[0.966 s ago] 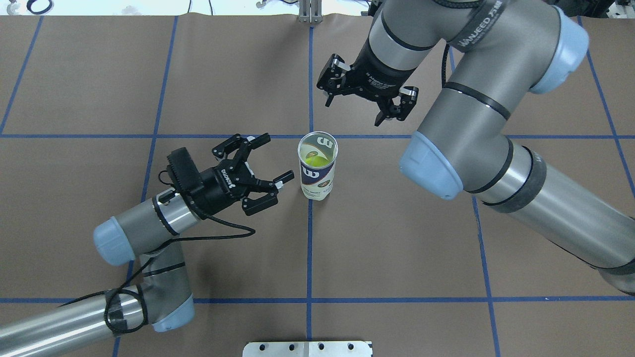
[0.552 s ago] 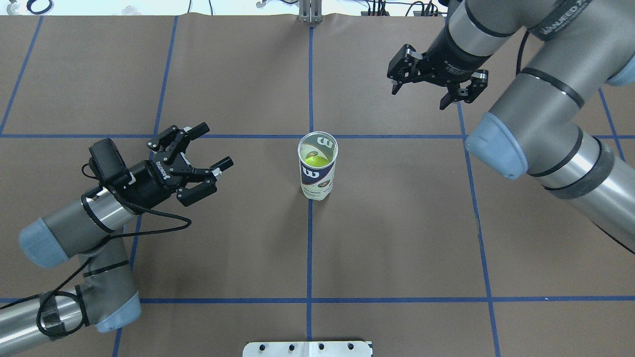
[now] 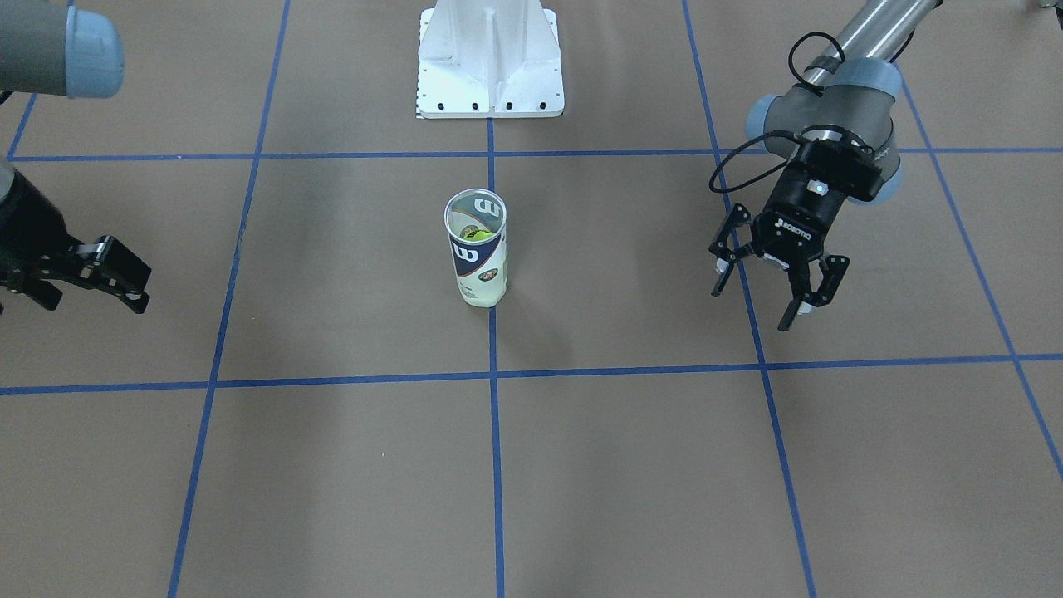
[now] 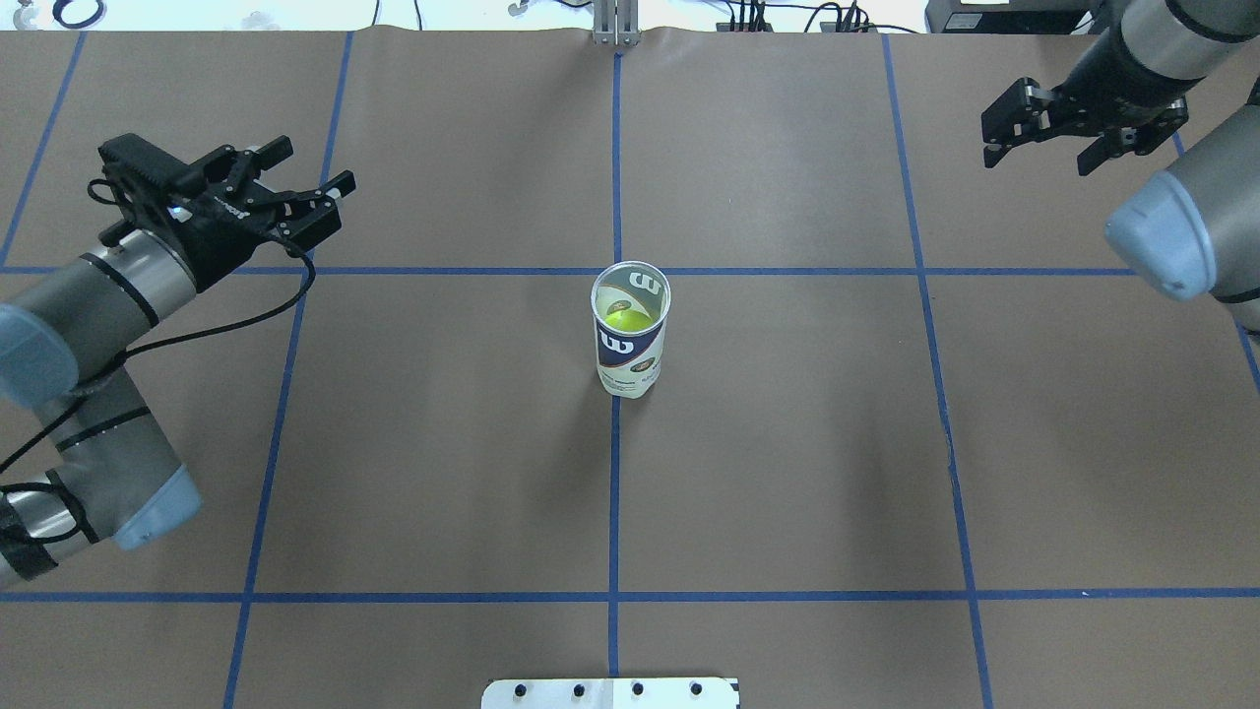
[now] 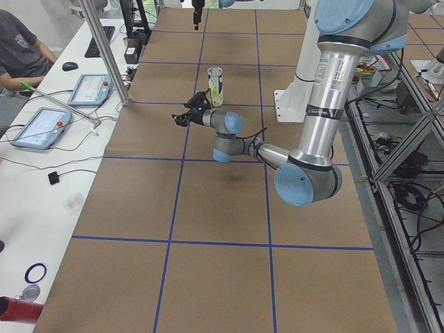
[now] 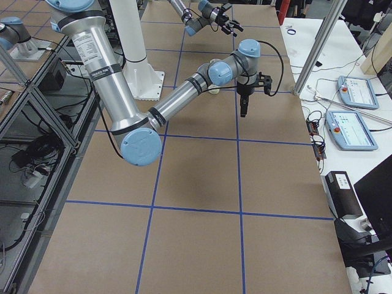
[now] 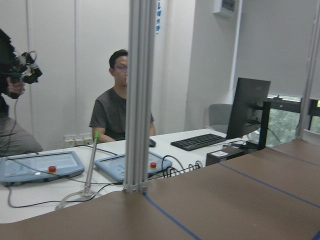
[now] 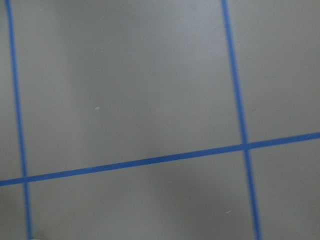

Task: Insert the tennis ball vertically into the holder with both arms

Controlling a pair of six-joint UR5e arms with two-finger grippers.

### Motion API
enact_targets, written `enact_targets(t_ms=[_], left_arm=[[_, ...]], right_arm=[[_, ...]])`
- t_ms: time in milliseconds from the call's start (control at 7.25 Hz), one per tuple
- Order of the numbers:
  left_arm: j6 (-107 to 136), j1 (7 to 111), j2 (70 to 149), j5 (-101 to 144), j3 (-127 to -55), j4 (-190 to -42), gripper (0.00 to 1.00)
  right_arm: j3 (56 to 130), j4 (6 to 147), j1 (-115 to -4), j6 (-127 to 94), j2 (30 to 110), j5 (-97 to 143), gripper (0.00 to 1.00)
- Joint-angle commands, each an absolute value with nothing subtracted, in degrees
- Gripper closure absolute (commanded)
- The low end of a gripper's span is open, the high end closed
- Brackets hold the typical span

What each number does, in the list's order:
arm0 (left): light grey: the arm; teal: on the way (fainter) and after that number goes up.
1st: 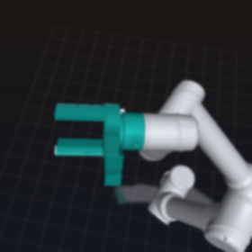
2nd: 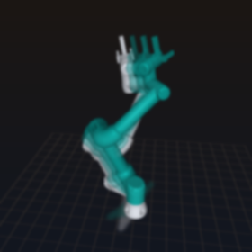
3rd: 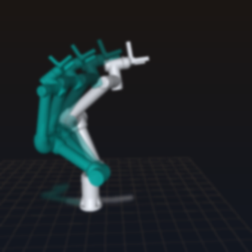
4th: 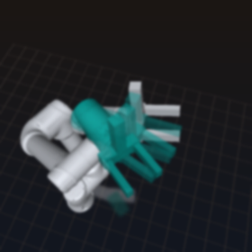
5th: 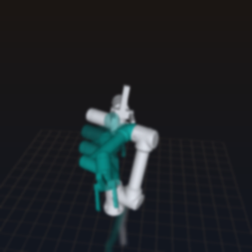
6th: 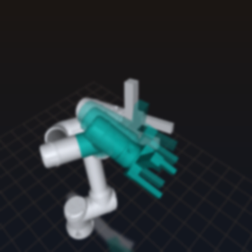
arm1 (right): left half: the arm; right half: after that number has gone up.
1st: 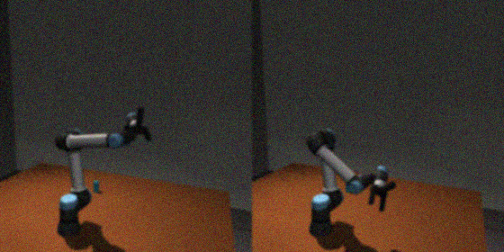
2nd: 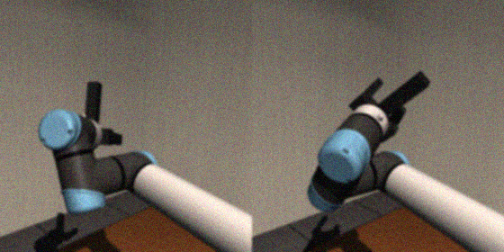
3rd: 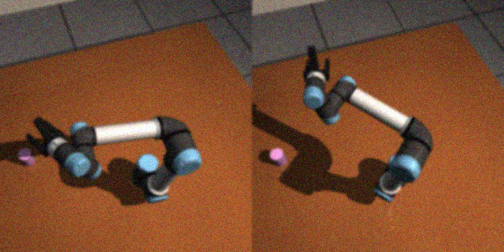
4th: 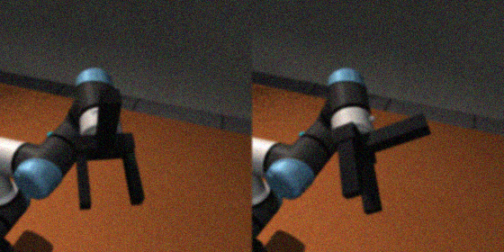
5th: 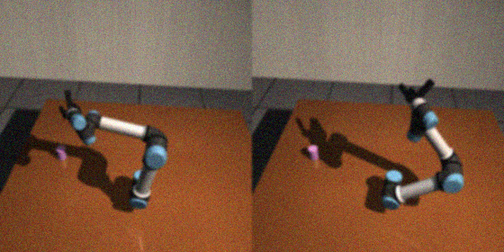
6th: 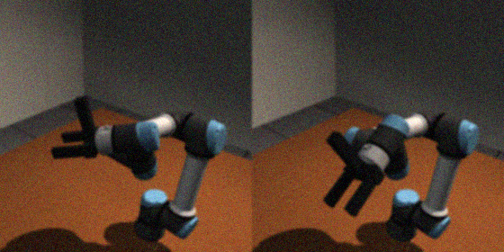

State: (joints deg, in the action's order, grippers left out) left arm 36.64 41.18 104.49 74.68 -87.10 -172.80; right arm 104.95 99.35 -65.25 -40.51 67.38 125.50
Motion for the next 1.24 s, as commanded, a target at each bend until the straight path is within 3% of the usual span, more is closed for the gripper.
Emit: enact_targets(t_ms=[0, 138, 414, 690, 1103], left_arm=[[37.7, 50.9, 111.8, 86.7, -89.7, -142.1, 0.10], [37.5, 55.5, 114.5, 93.6, -90.3, -130.5, 0.08], [37.7, 64.5, 114.7, 112.9, -89.0, -123.9, 0.02], [50.1, 72.2, 114.9, 133.7, -88.8, -108.3, 0.01], [30.0, 78.0, 106.4, 135.5, -88.7, -107.8, 0.01]], right_arm=[[102.1, 96.2, -69.2, -33.8, 70.8, 125.4, 0.01], [98.6, 90.4, -70.4, -33.3, 72.6, 125.5, 0.01], [94.1, 82.2, -73.0, -30.0, 76.1, 126.2, 0.01], [94.1, 82.0, -76.2, -26.0, 79.1, 129.0, 0.01], [91.2, 82.6, -84.5, -12.6, 83.0, 131.3, 0.01]])
